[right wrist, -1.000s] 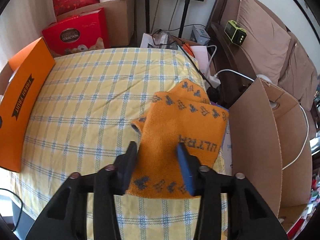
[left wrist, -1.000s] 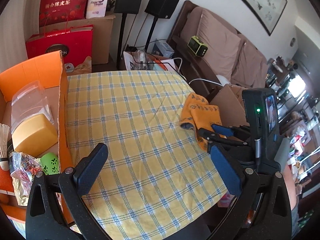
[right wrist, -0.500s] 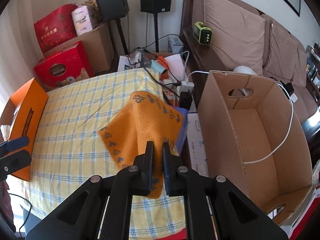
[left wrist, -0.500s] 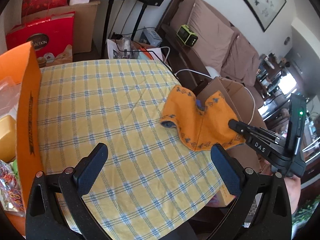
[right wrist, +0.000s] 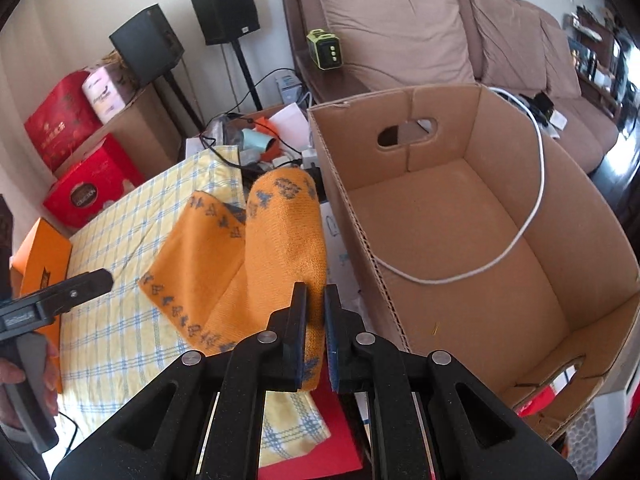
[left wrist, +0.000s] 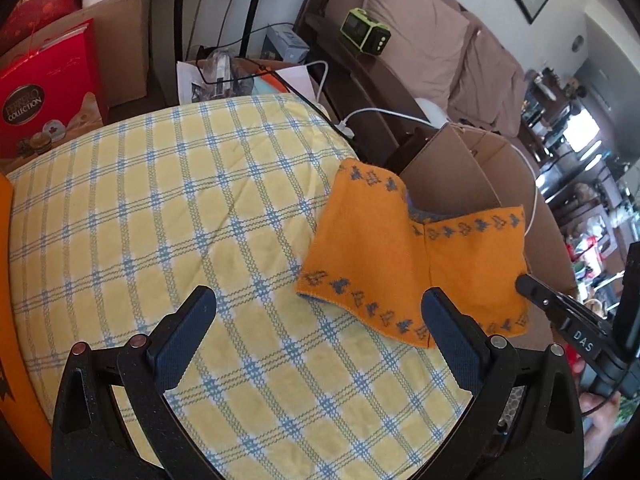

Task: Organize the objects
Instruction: 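Grasp the towel edge with the left tool while the right tool holds the other edge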

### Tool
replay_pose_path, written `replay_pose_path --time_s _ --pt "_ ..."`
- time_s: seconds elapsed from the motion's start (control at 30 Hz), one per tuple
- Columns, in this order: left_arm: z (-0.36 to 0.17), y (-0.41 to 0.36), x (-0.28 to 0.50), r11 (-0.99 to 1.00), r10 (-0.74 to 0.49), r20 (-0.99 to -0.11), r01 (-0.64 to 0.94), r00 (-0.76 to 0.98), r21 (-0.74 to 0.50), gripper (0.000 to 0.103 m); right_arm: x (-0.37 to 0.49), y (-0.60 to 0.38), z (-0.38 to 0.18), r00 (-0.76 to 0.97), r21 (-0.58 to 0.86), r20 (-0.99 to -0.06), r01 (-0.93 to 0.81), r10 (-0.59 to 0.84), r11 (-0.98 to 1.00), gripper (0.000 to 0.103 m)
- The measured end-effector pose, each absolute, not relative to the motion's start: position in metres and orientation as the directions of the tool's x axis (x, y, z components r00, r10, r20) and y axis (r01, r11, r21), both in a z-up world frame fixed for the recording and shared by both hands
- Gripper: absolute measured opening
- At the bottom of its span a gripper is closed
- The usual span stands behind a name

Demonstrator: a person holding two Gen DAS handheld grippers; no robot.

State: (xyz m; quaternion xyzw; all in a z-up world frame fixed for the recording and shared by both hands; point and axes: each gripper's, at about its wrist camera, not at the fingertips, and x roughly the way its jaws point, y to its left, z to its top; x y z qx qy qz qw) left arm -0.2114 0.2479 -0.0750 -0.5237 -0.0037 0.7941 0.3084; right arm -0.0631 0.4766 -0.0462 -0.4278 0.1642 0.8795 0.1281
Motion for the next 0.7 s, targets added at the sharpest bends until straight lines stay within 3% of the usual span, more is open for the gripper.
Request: replay_pose_path --time_s 0.1,0.2,0.3,0.43,0.47,0.7 --pt "-0.084 0.261 -0.214 -0.805 0.482 -0.841 -0.502 -0.245 -0.315 0.101 -0.06 0.481 -0.047 -0.606 0.198 -0.792 -0.364 0.07 -0.91 0.007" --pt "-0.089 0.269 -0.212 -0.805 0.469 -0.85 -0.513 -0.241 -0.299 0.087 -0.058 0.482 -0.046 -0.612 0.204 -0.788 -0.355 0.062 -0.912 0.007" --pt "-0.093 0.273 -0.209 -0.797 0.47 -0.853 -0.525 -0.226 -0.299 0.063 -0.057 0.481 -0.045 -0.62 0.219 -0.784 -0.342 0.045 -0.914 0.007" --pt "-0.096 0.277 -0.202 -0.801 0.445 -0.863 -0.538 -0.241 -0.262 0.012 -0.059 0.479 -0.044 -0.631 0.25 -0.776 -0.323 0.011 -0.913 0.007" --pt "-0.095 0.276 -0.2 -0.802 0.448 -0.858 -0.538 -0.252 -0.26 0.006 -0.06 0.479 -0.044 -0.633 0.257 -0.774 -0.317 0.002 -0.913 0.007" --pt "-0.07 0.26 -0.184 -0.798 0.483 -0.82 -0.539 -0.307 -0.268 0.005 -0.062 0.468 -0.032 -0.668 0.298 -0.743 -0.262 -0.051 -0.918 0.005"
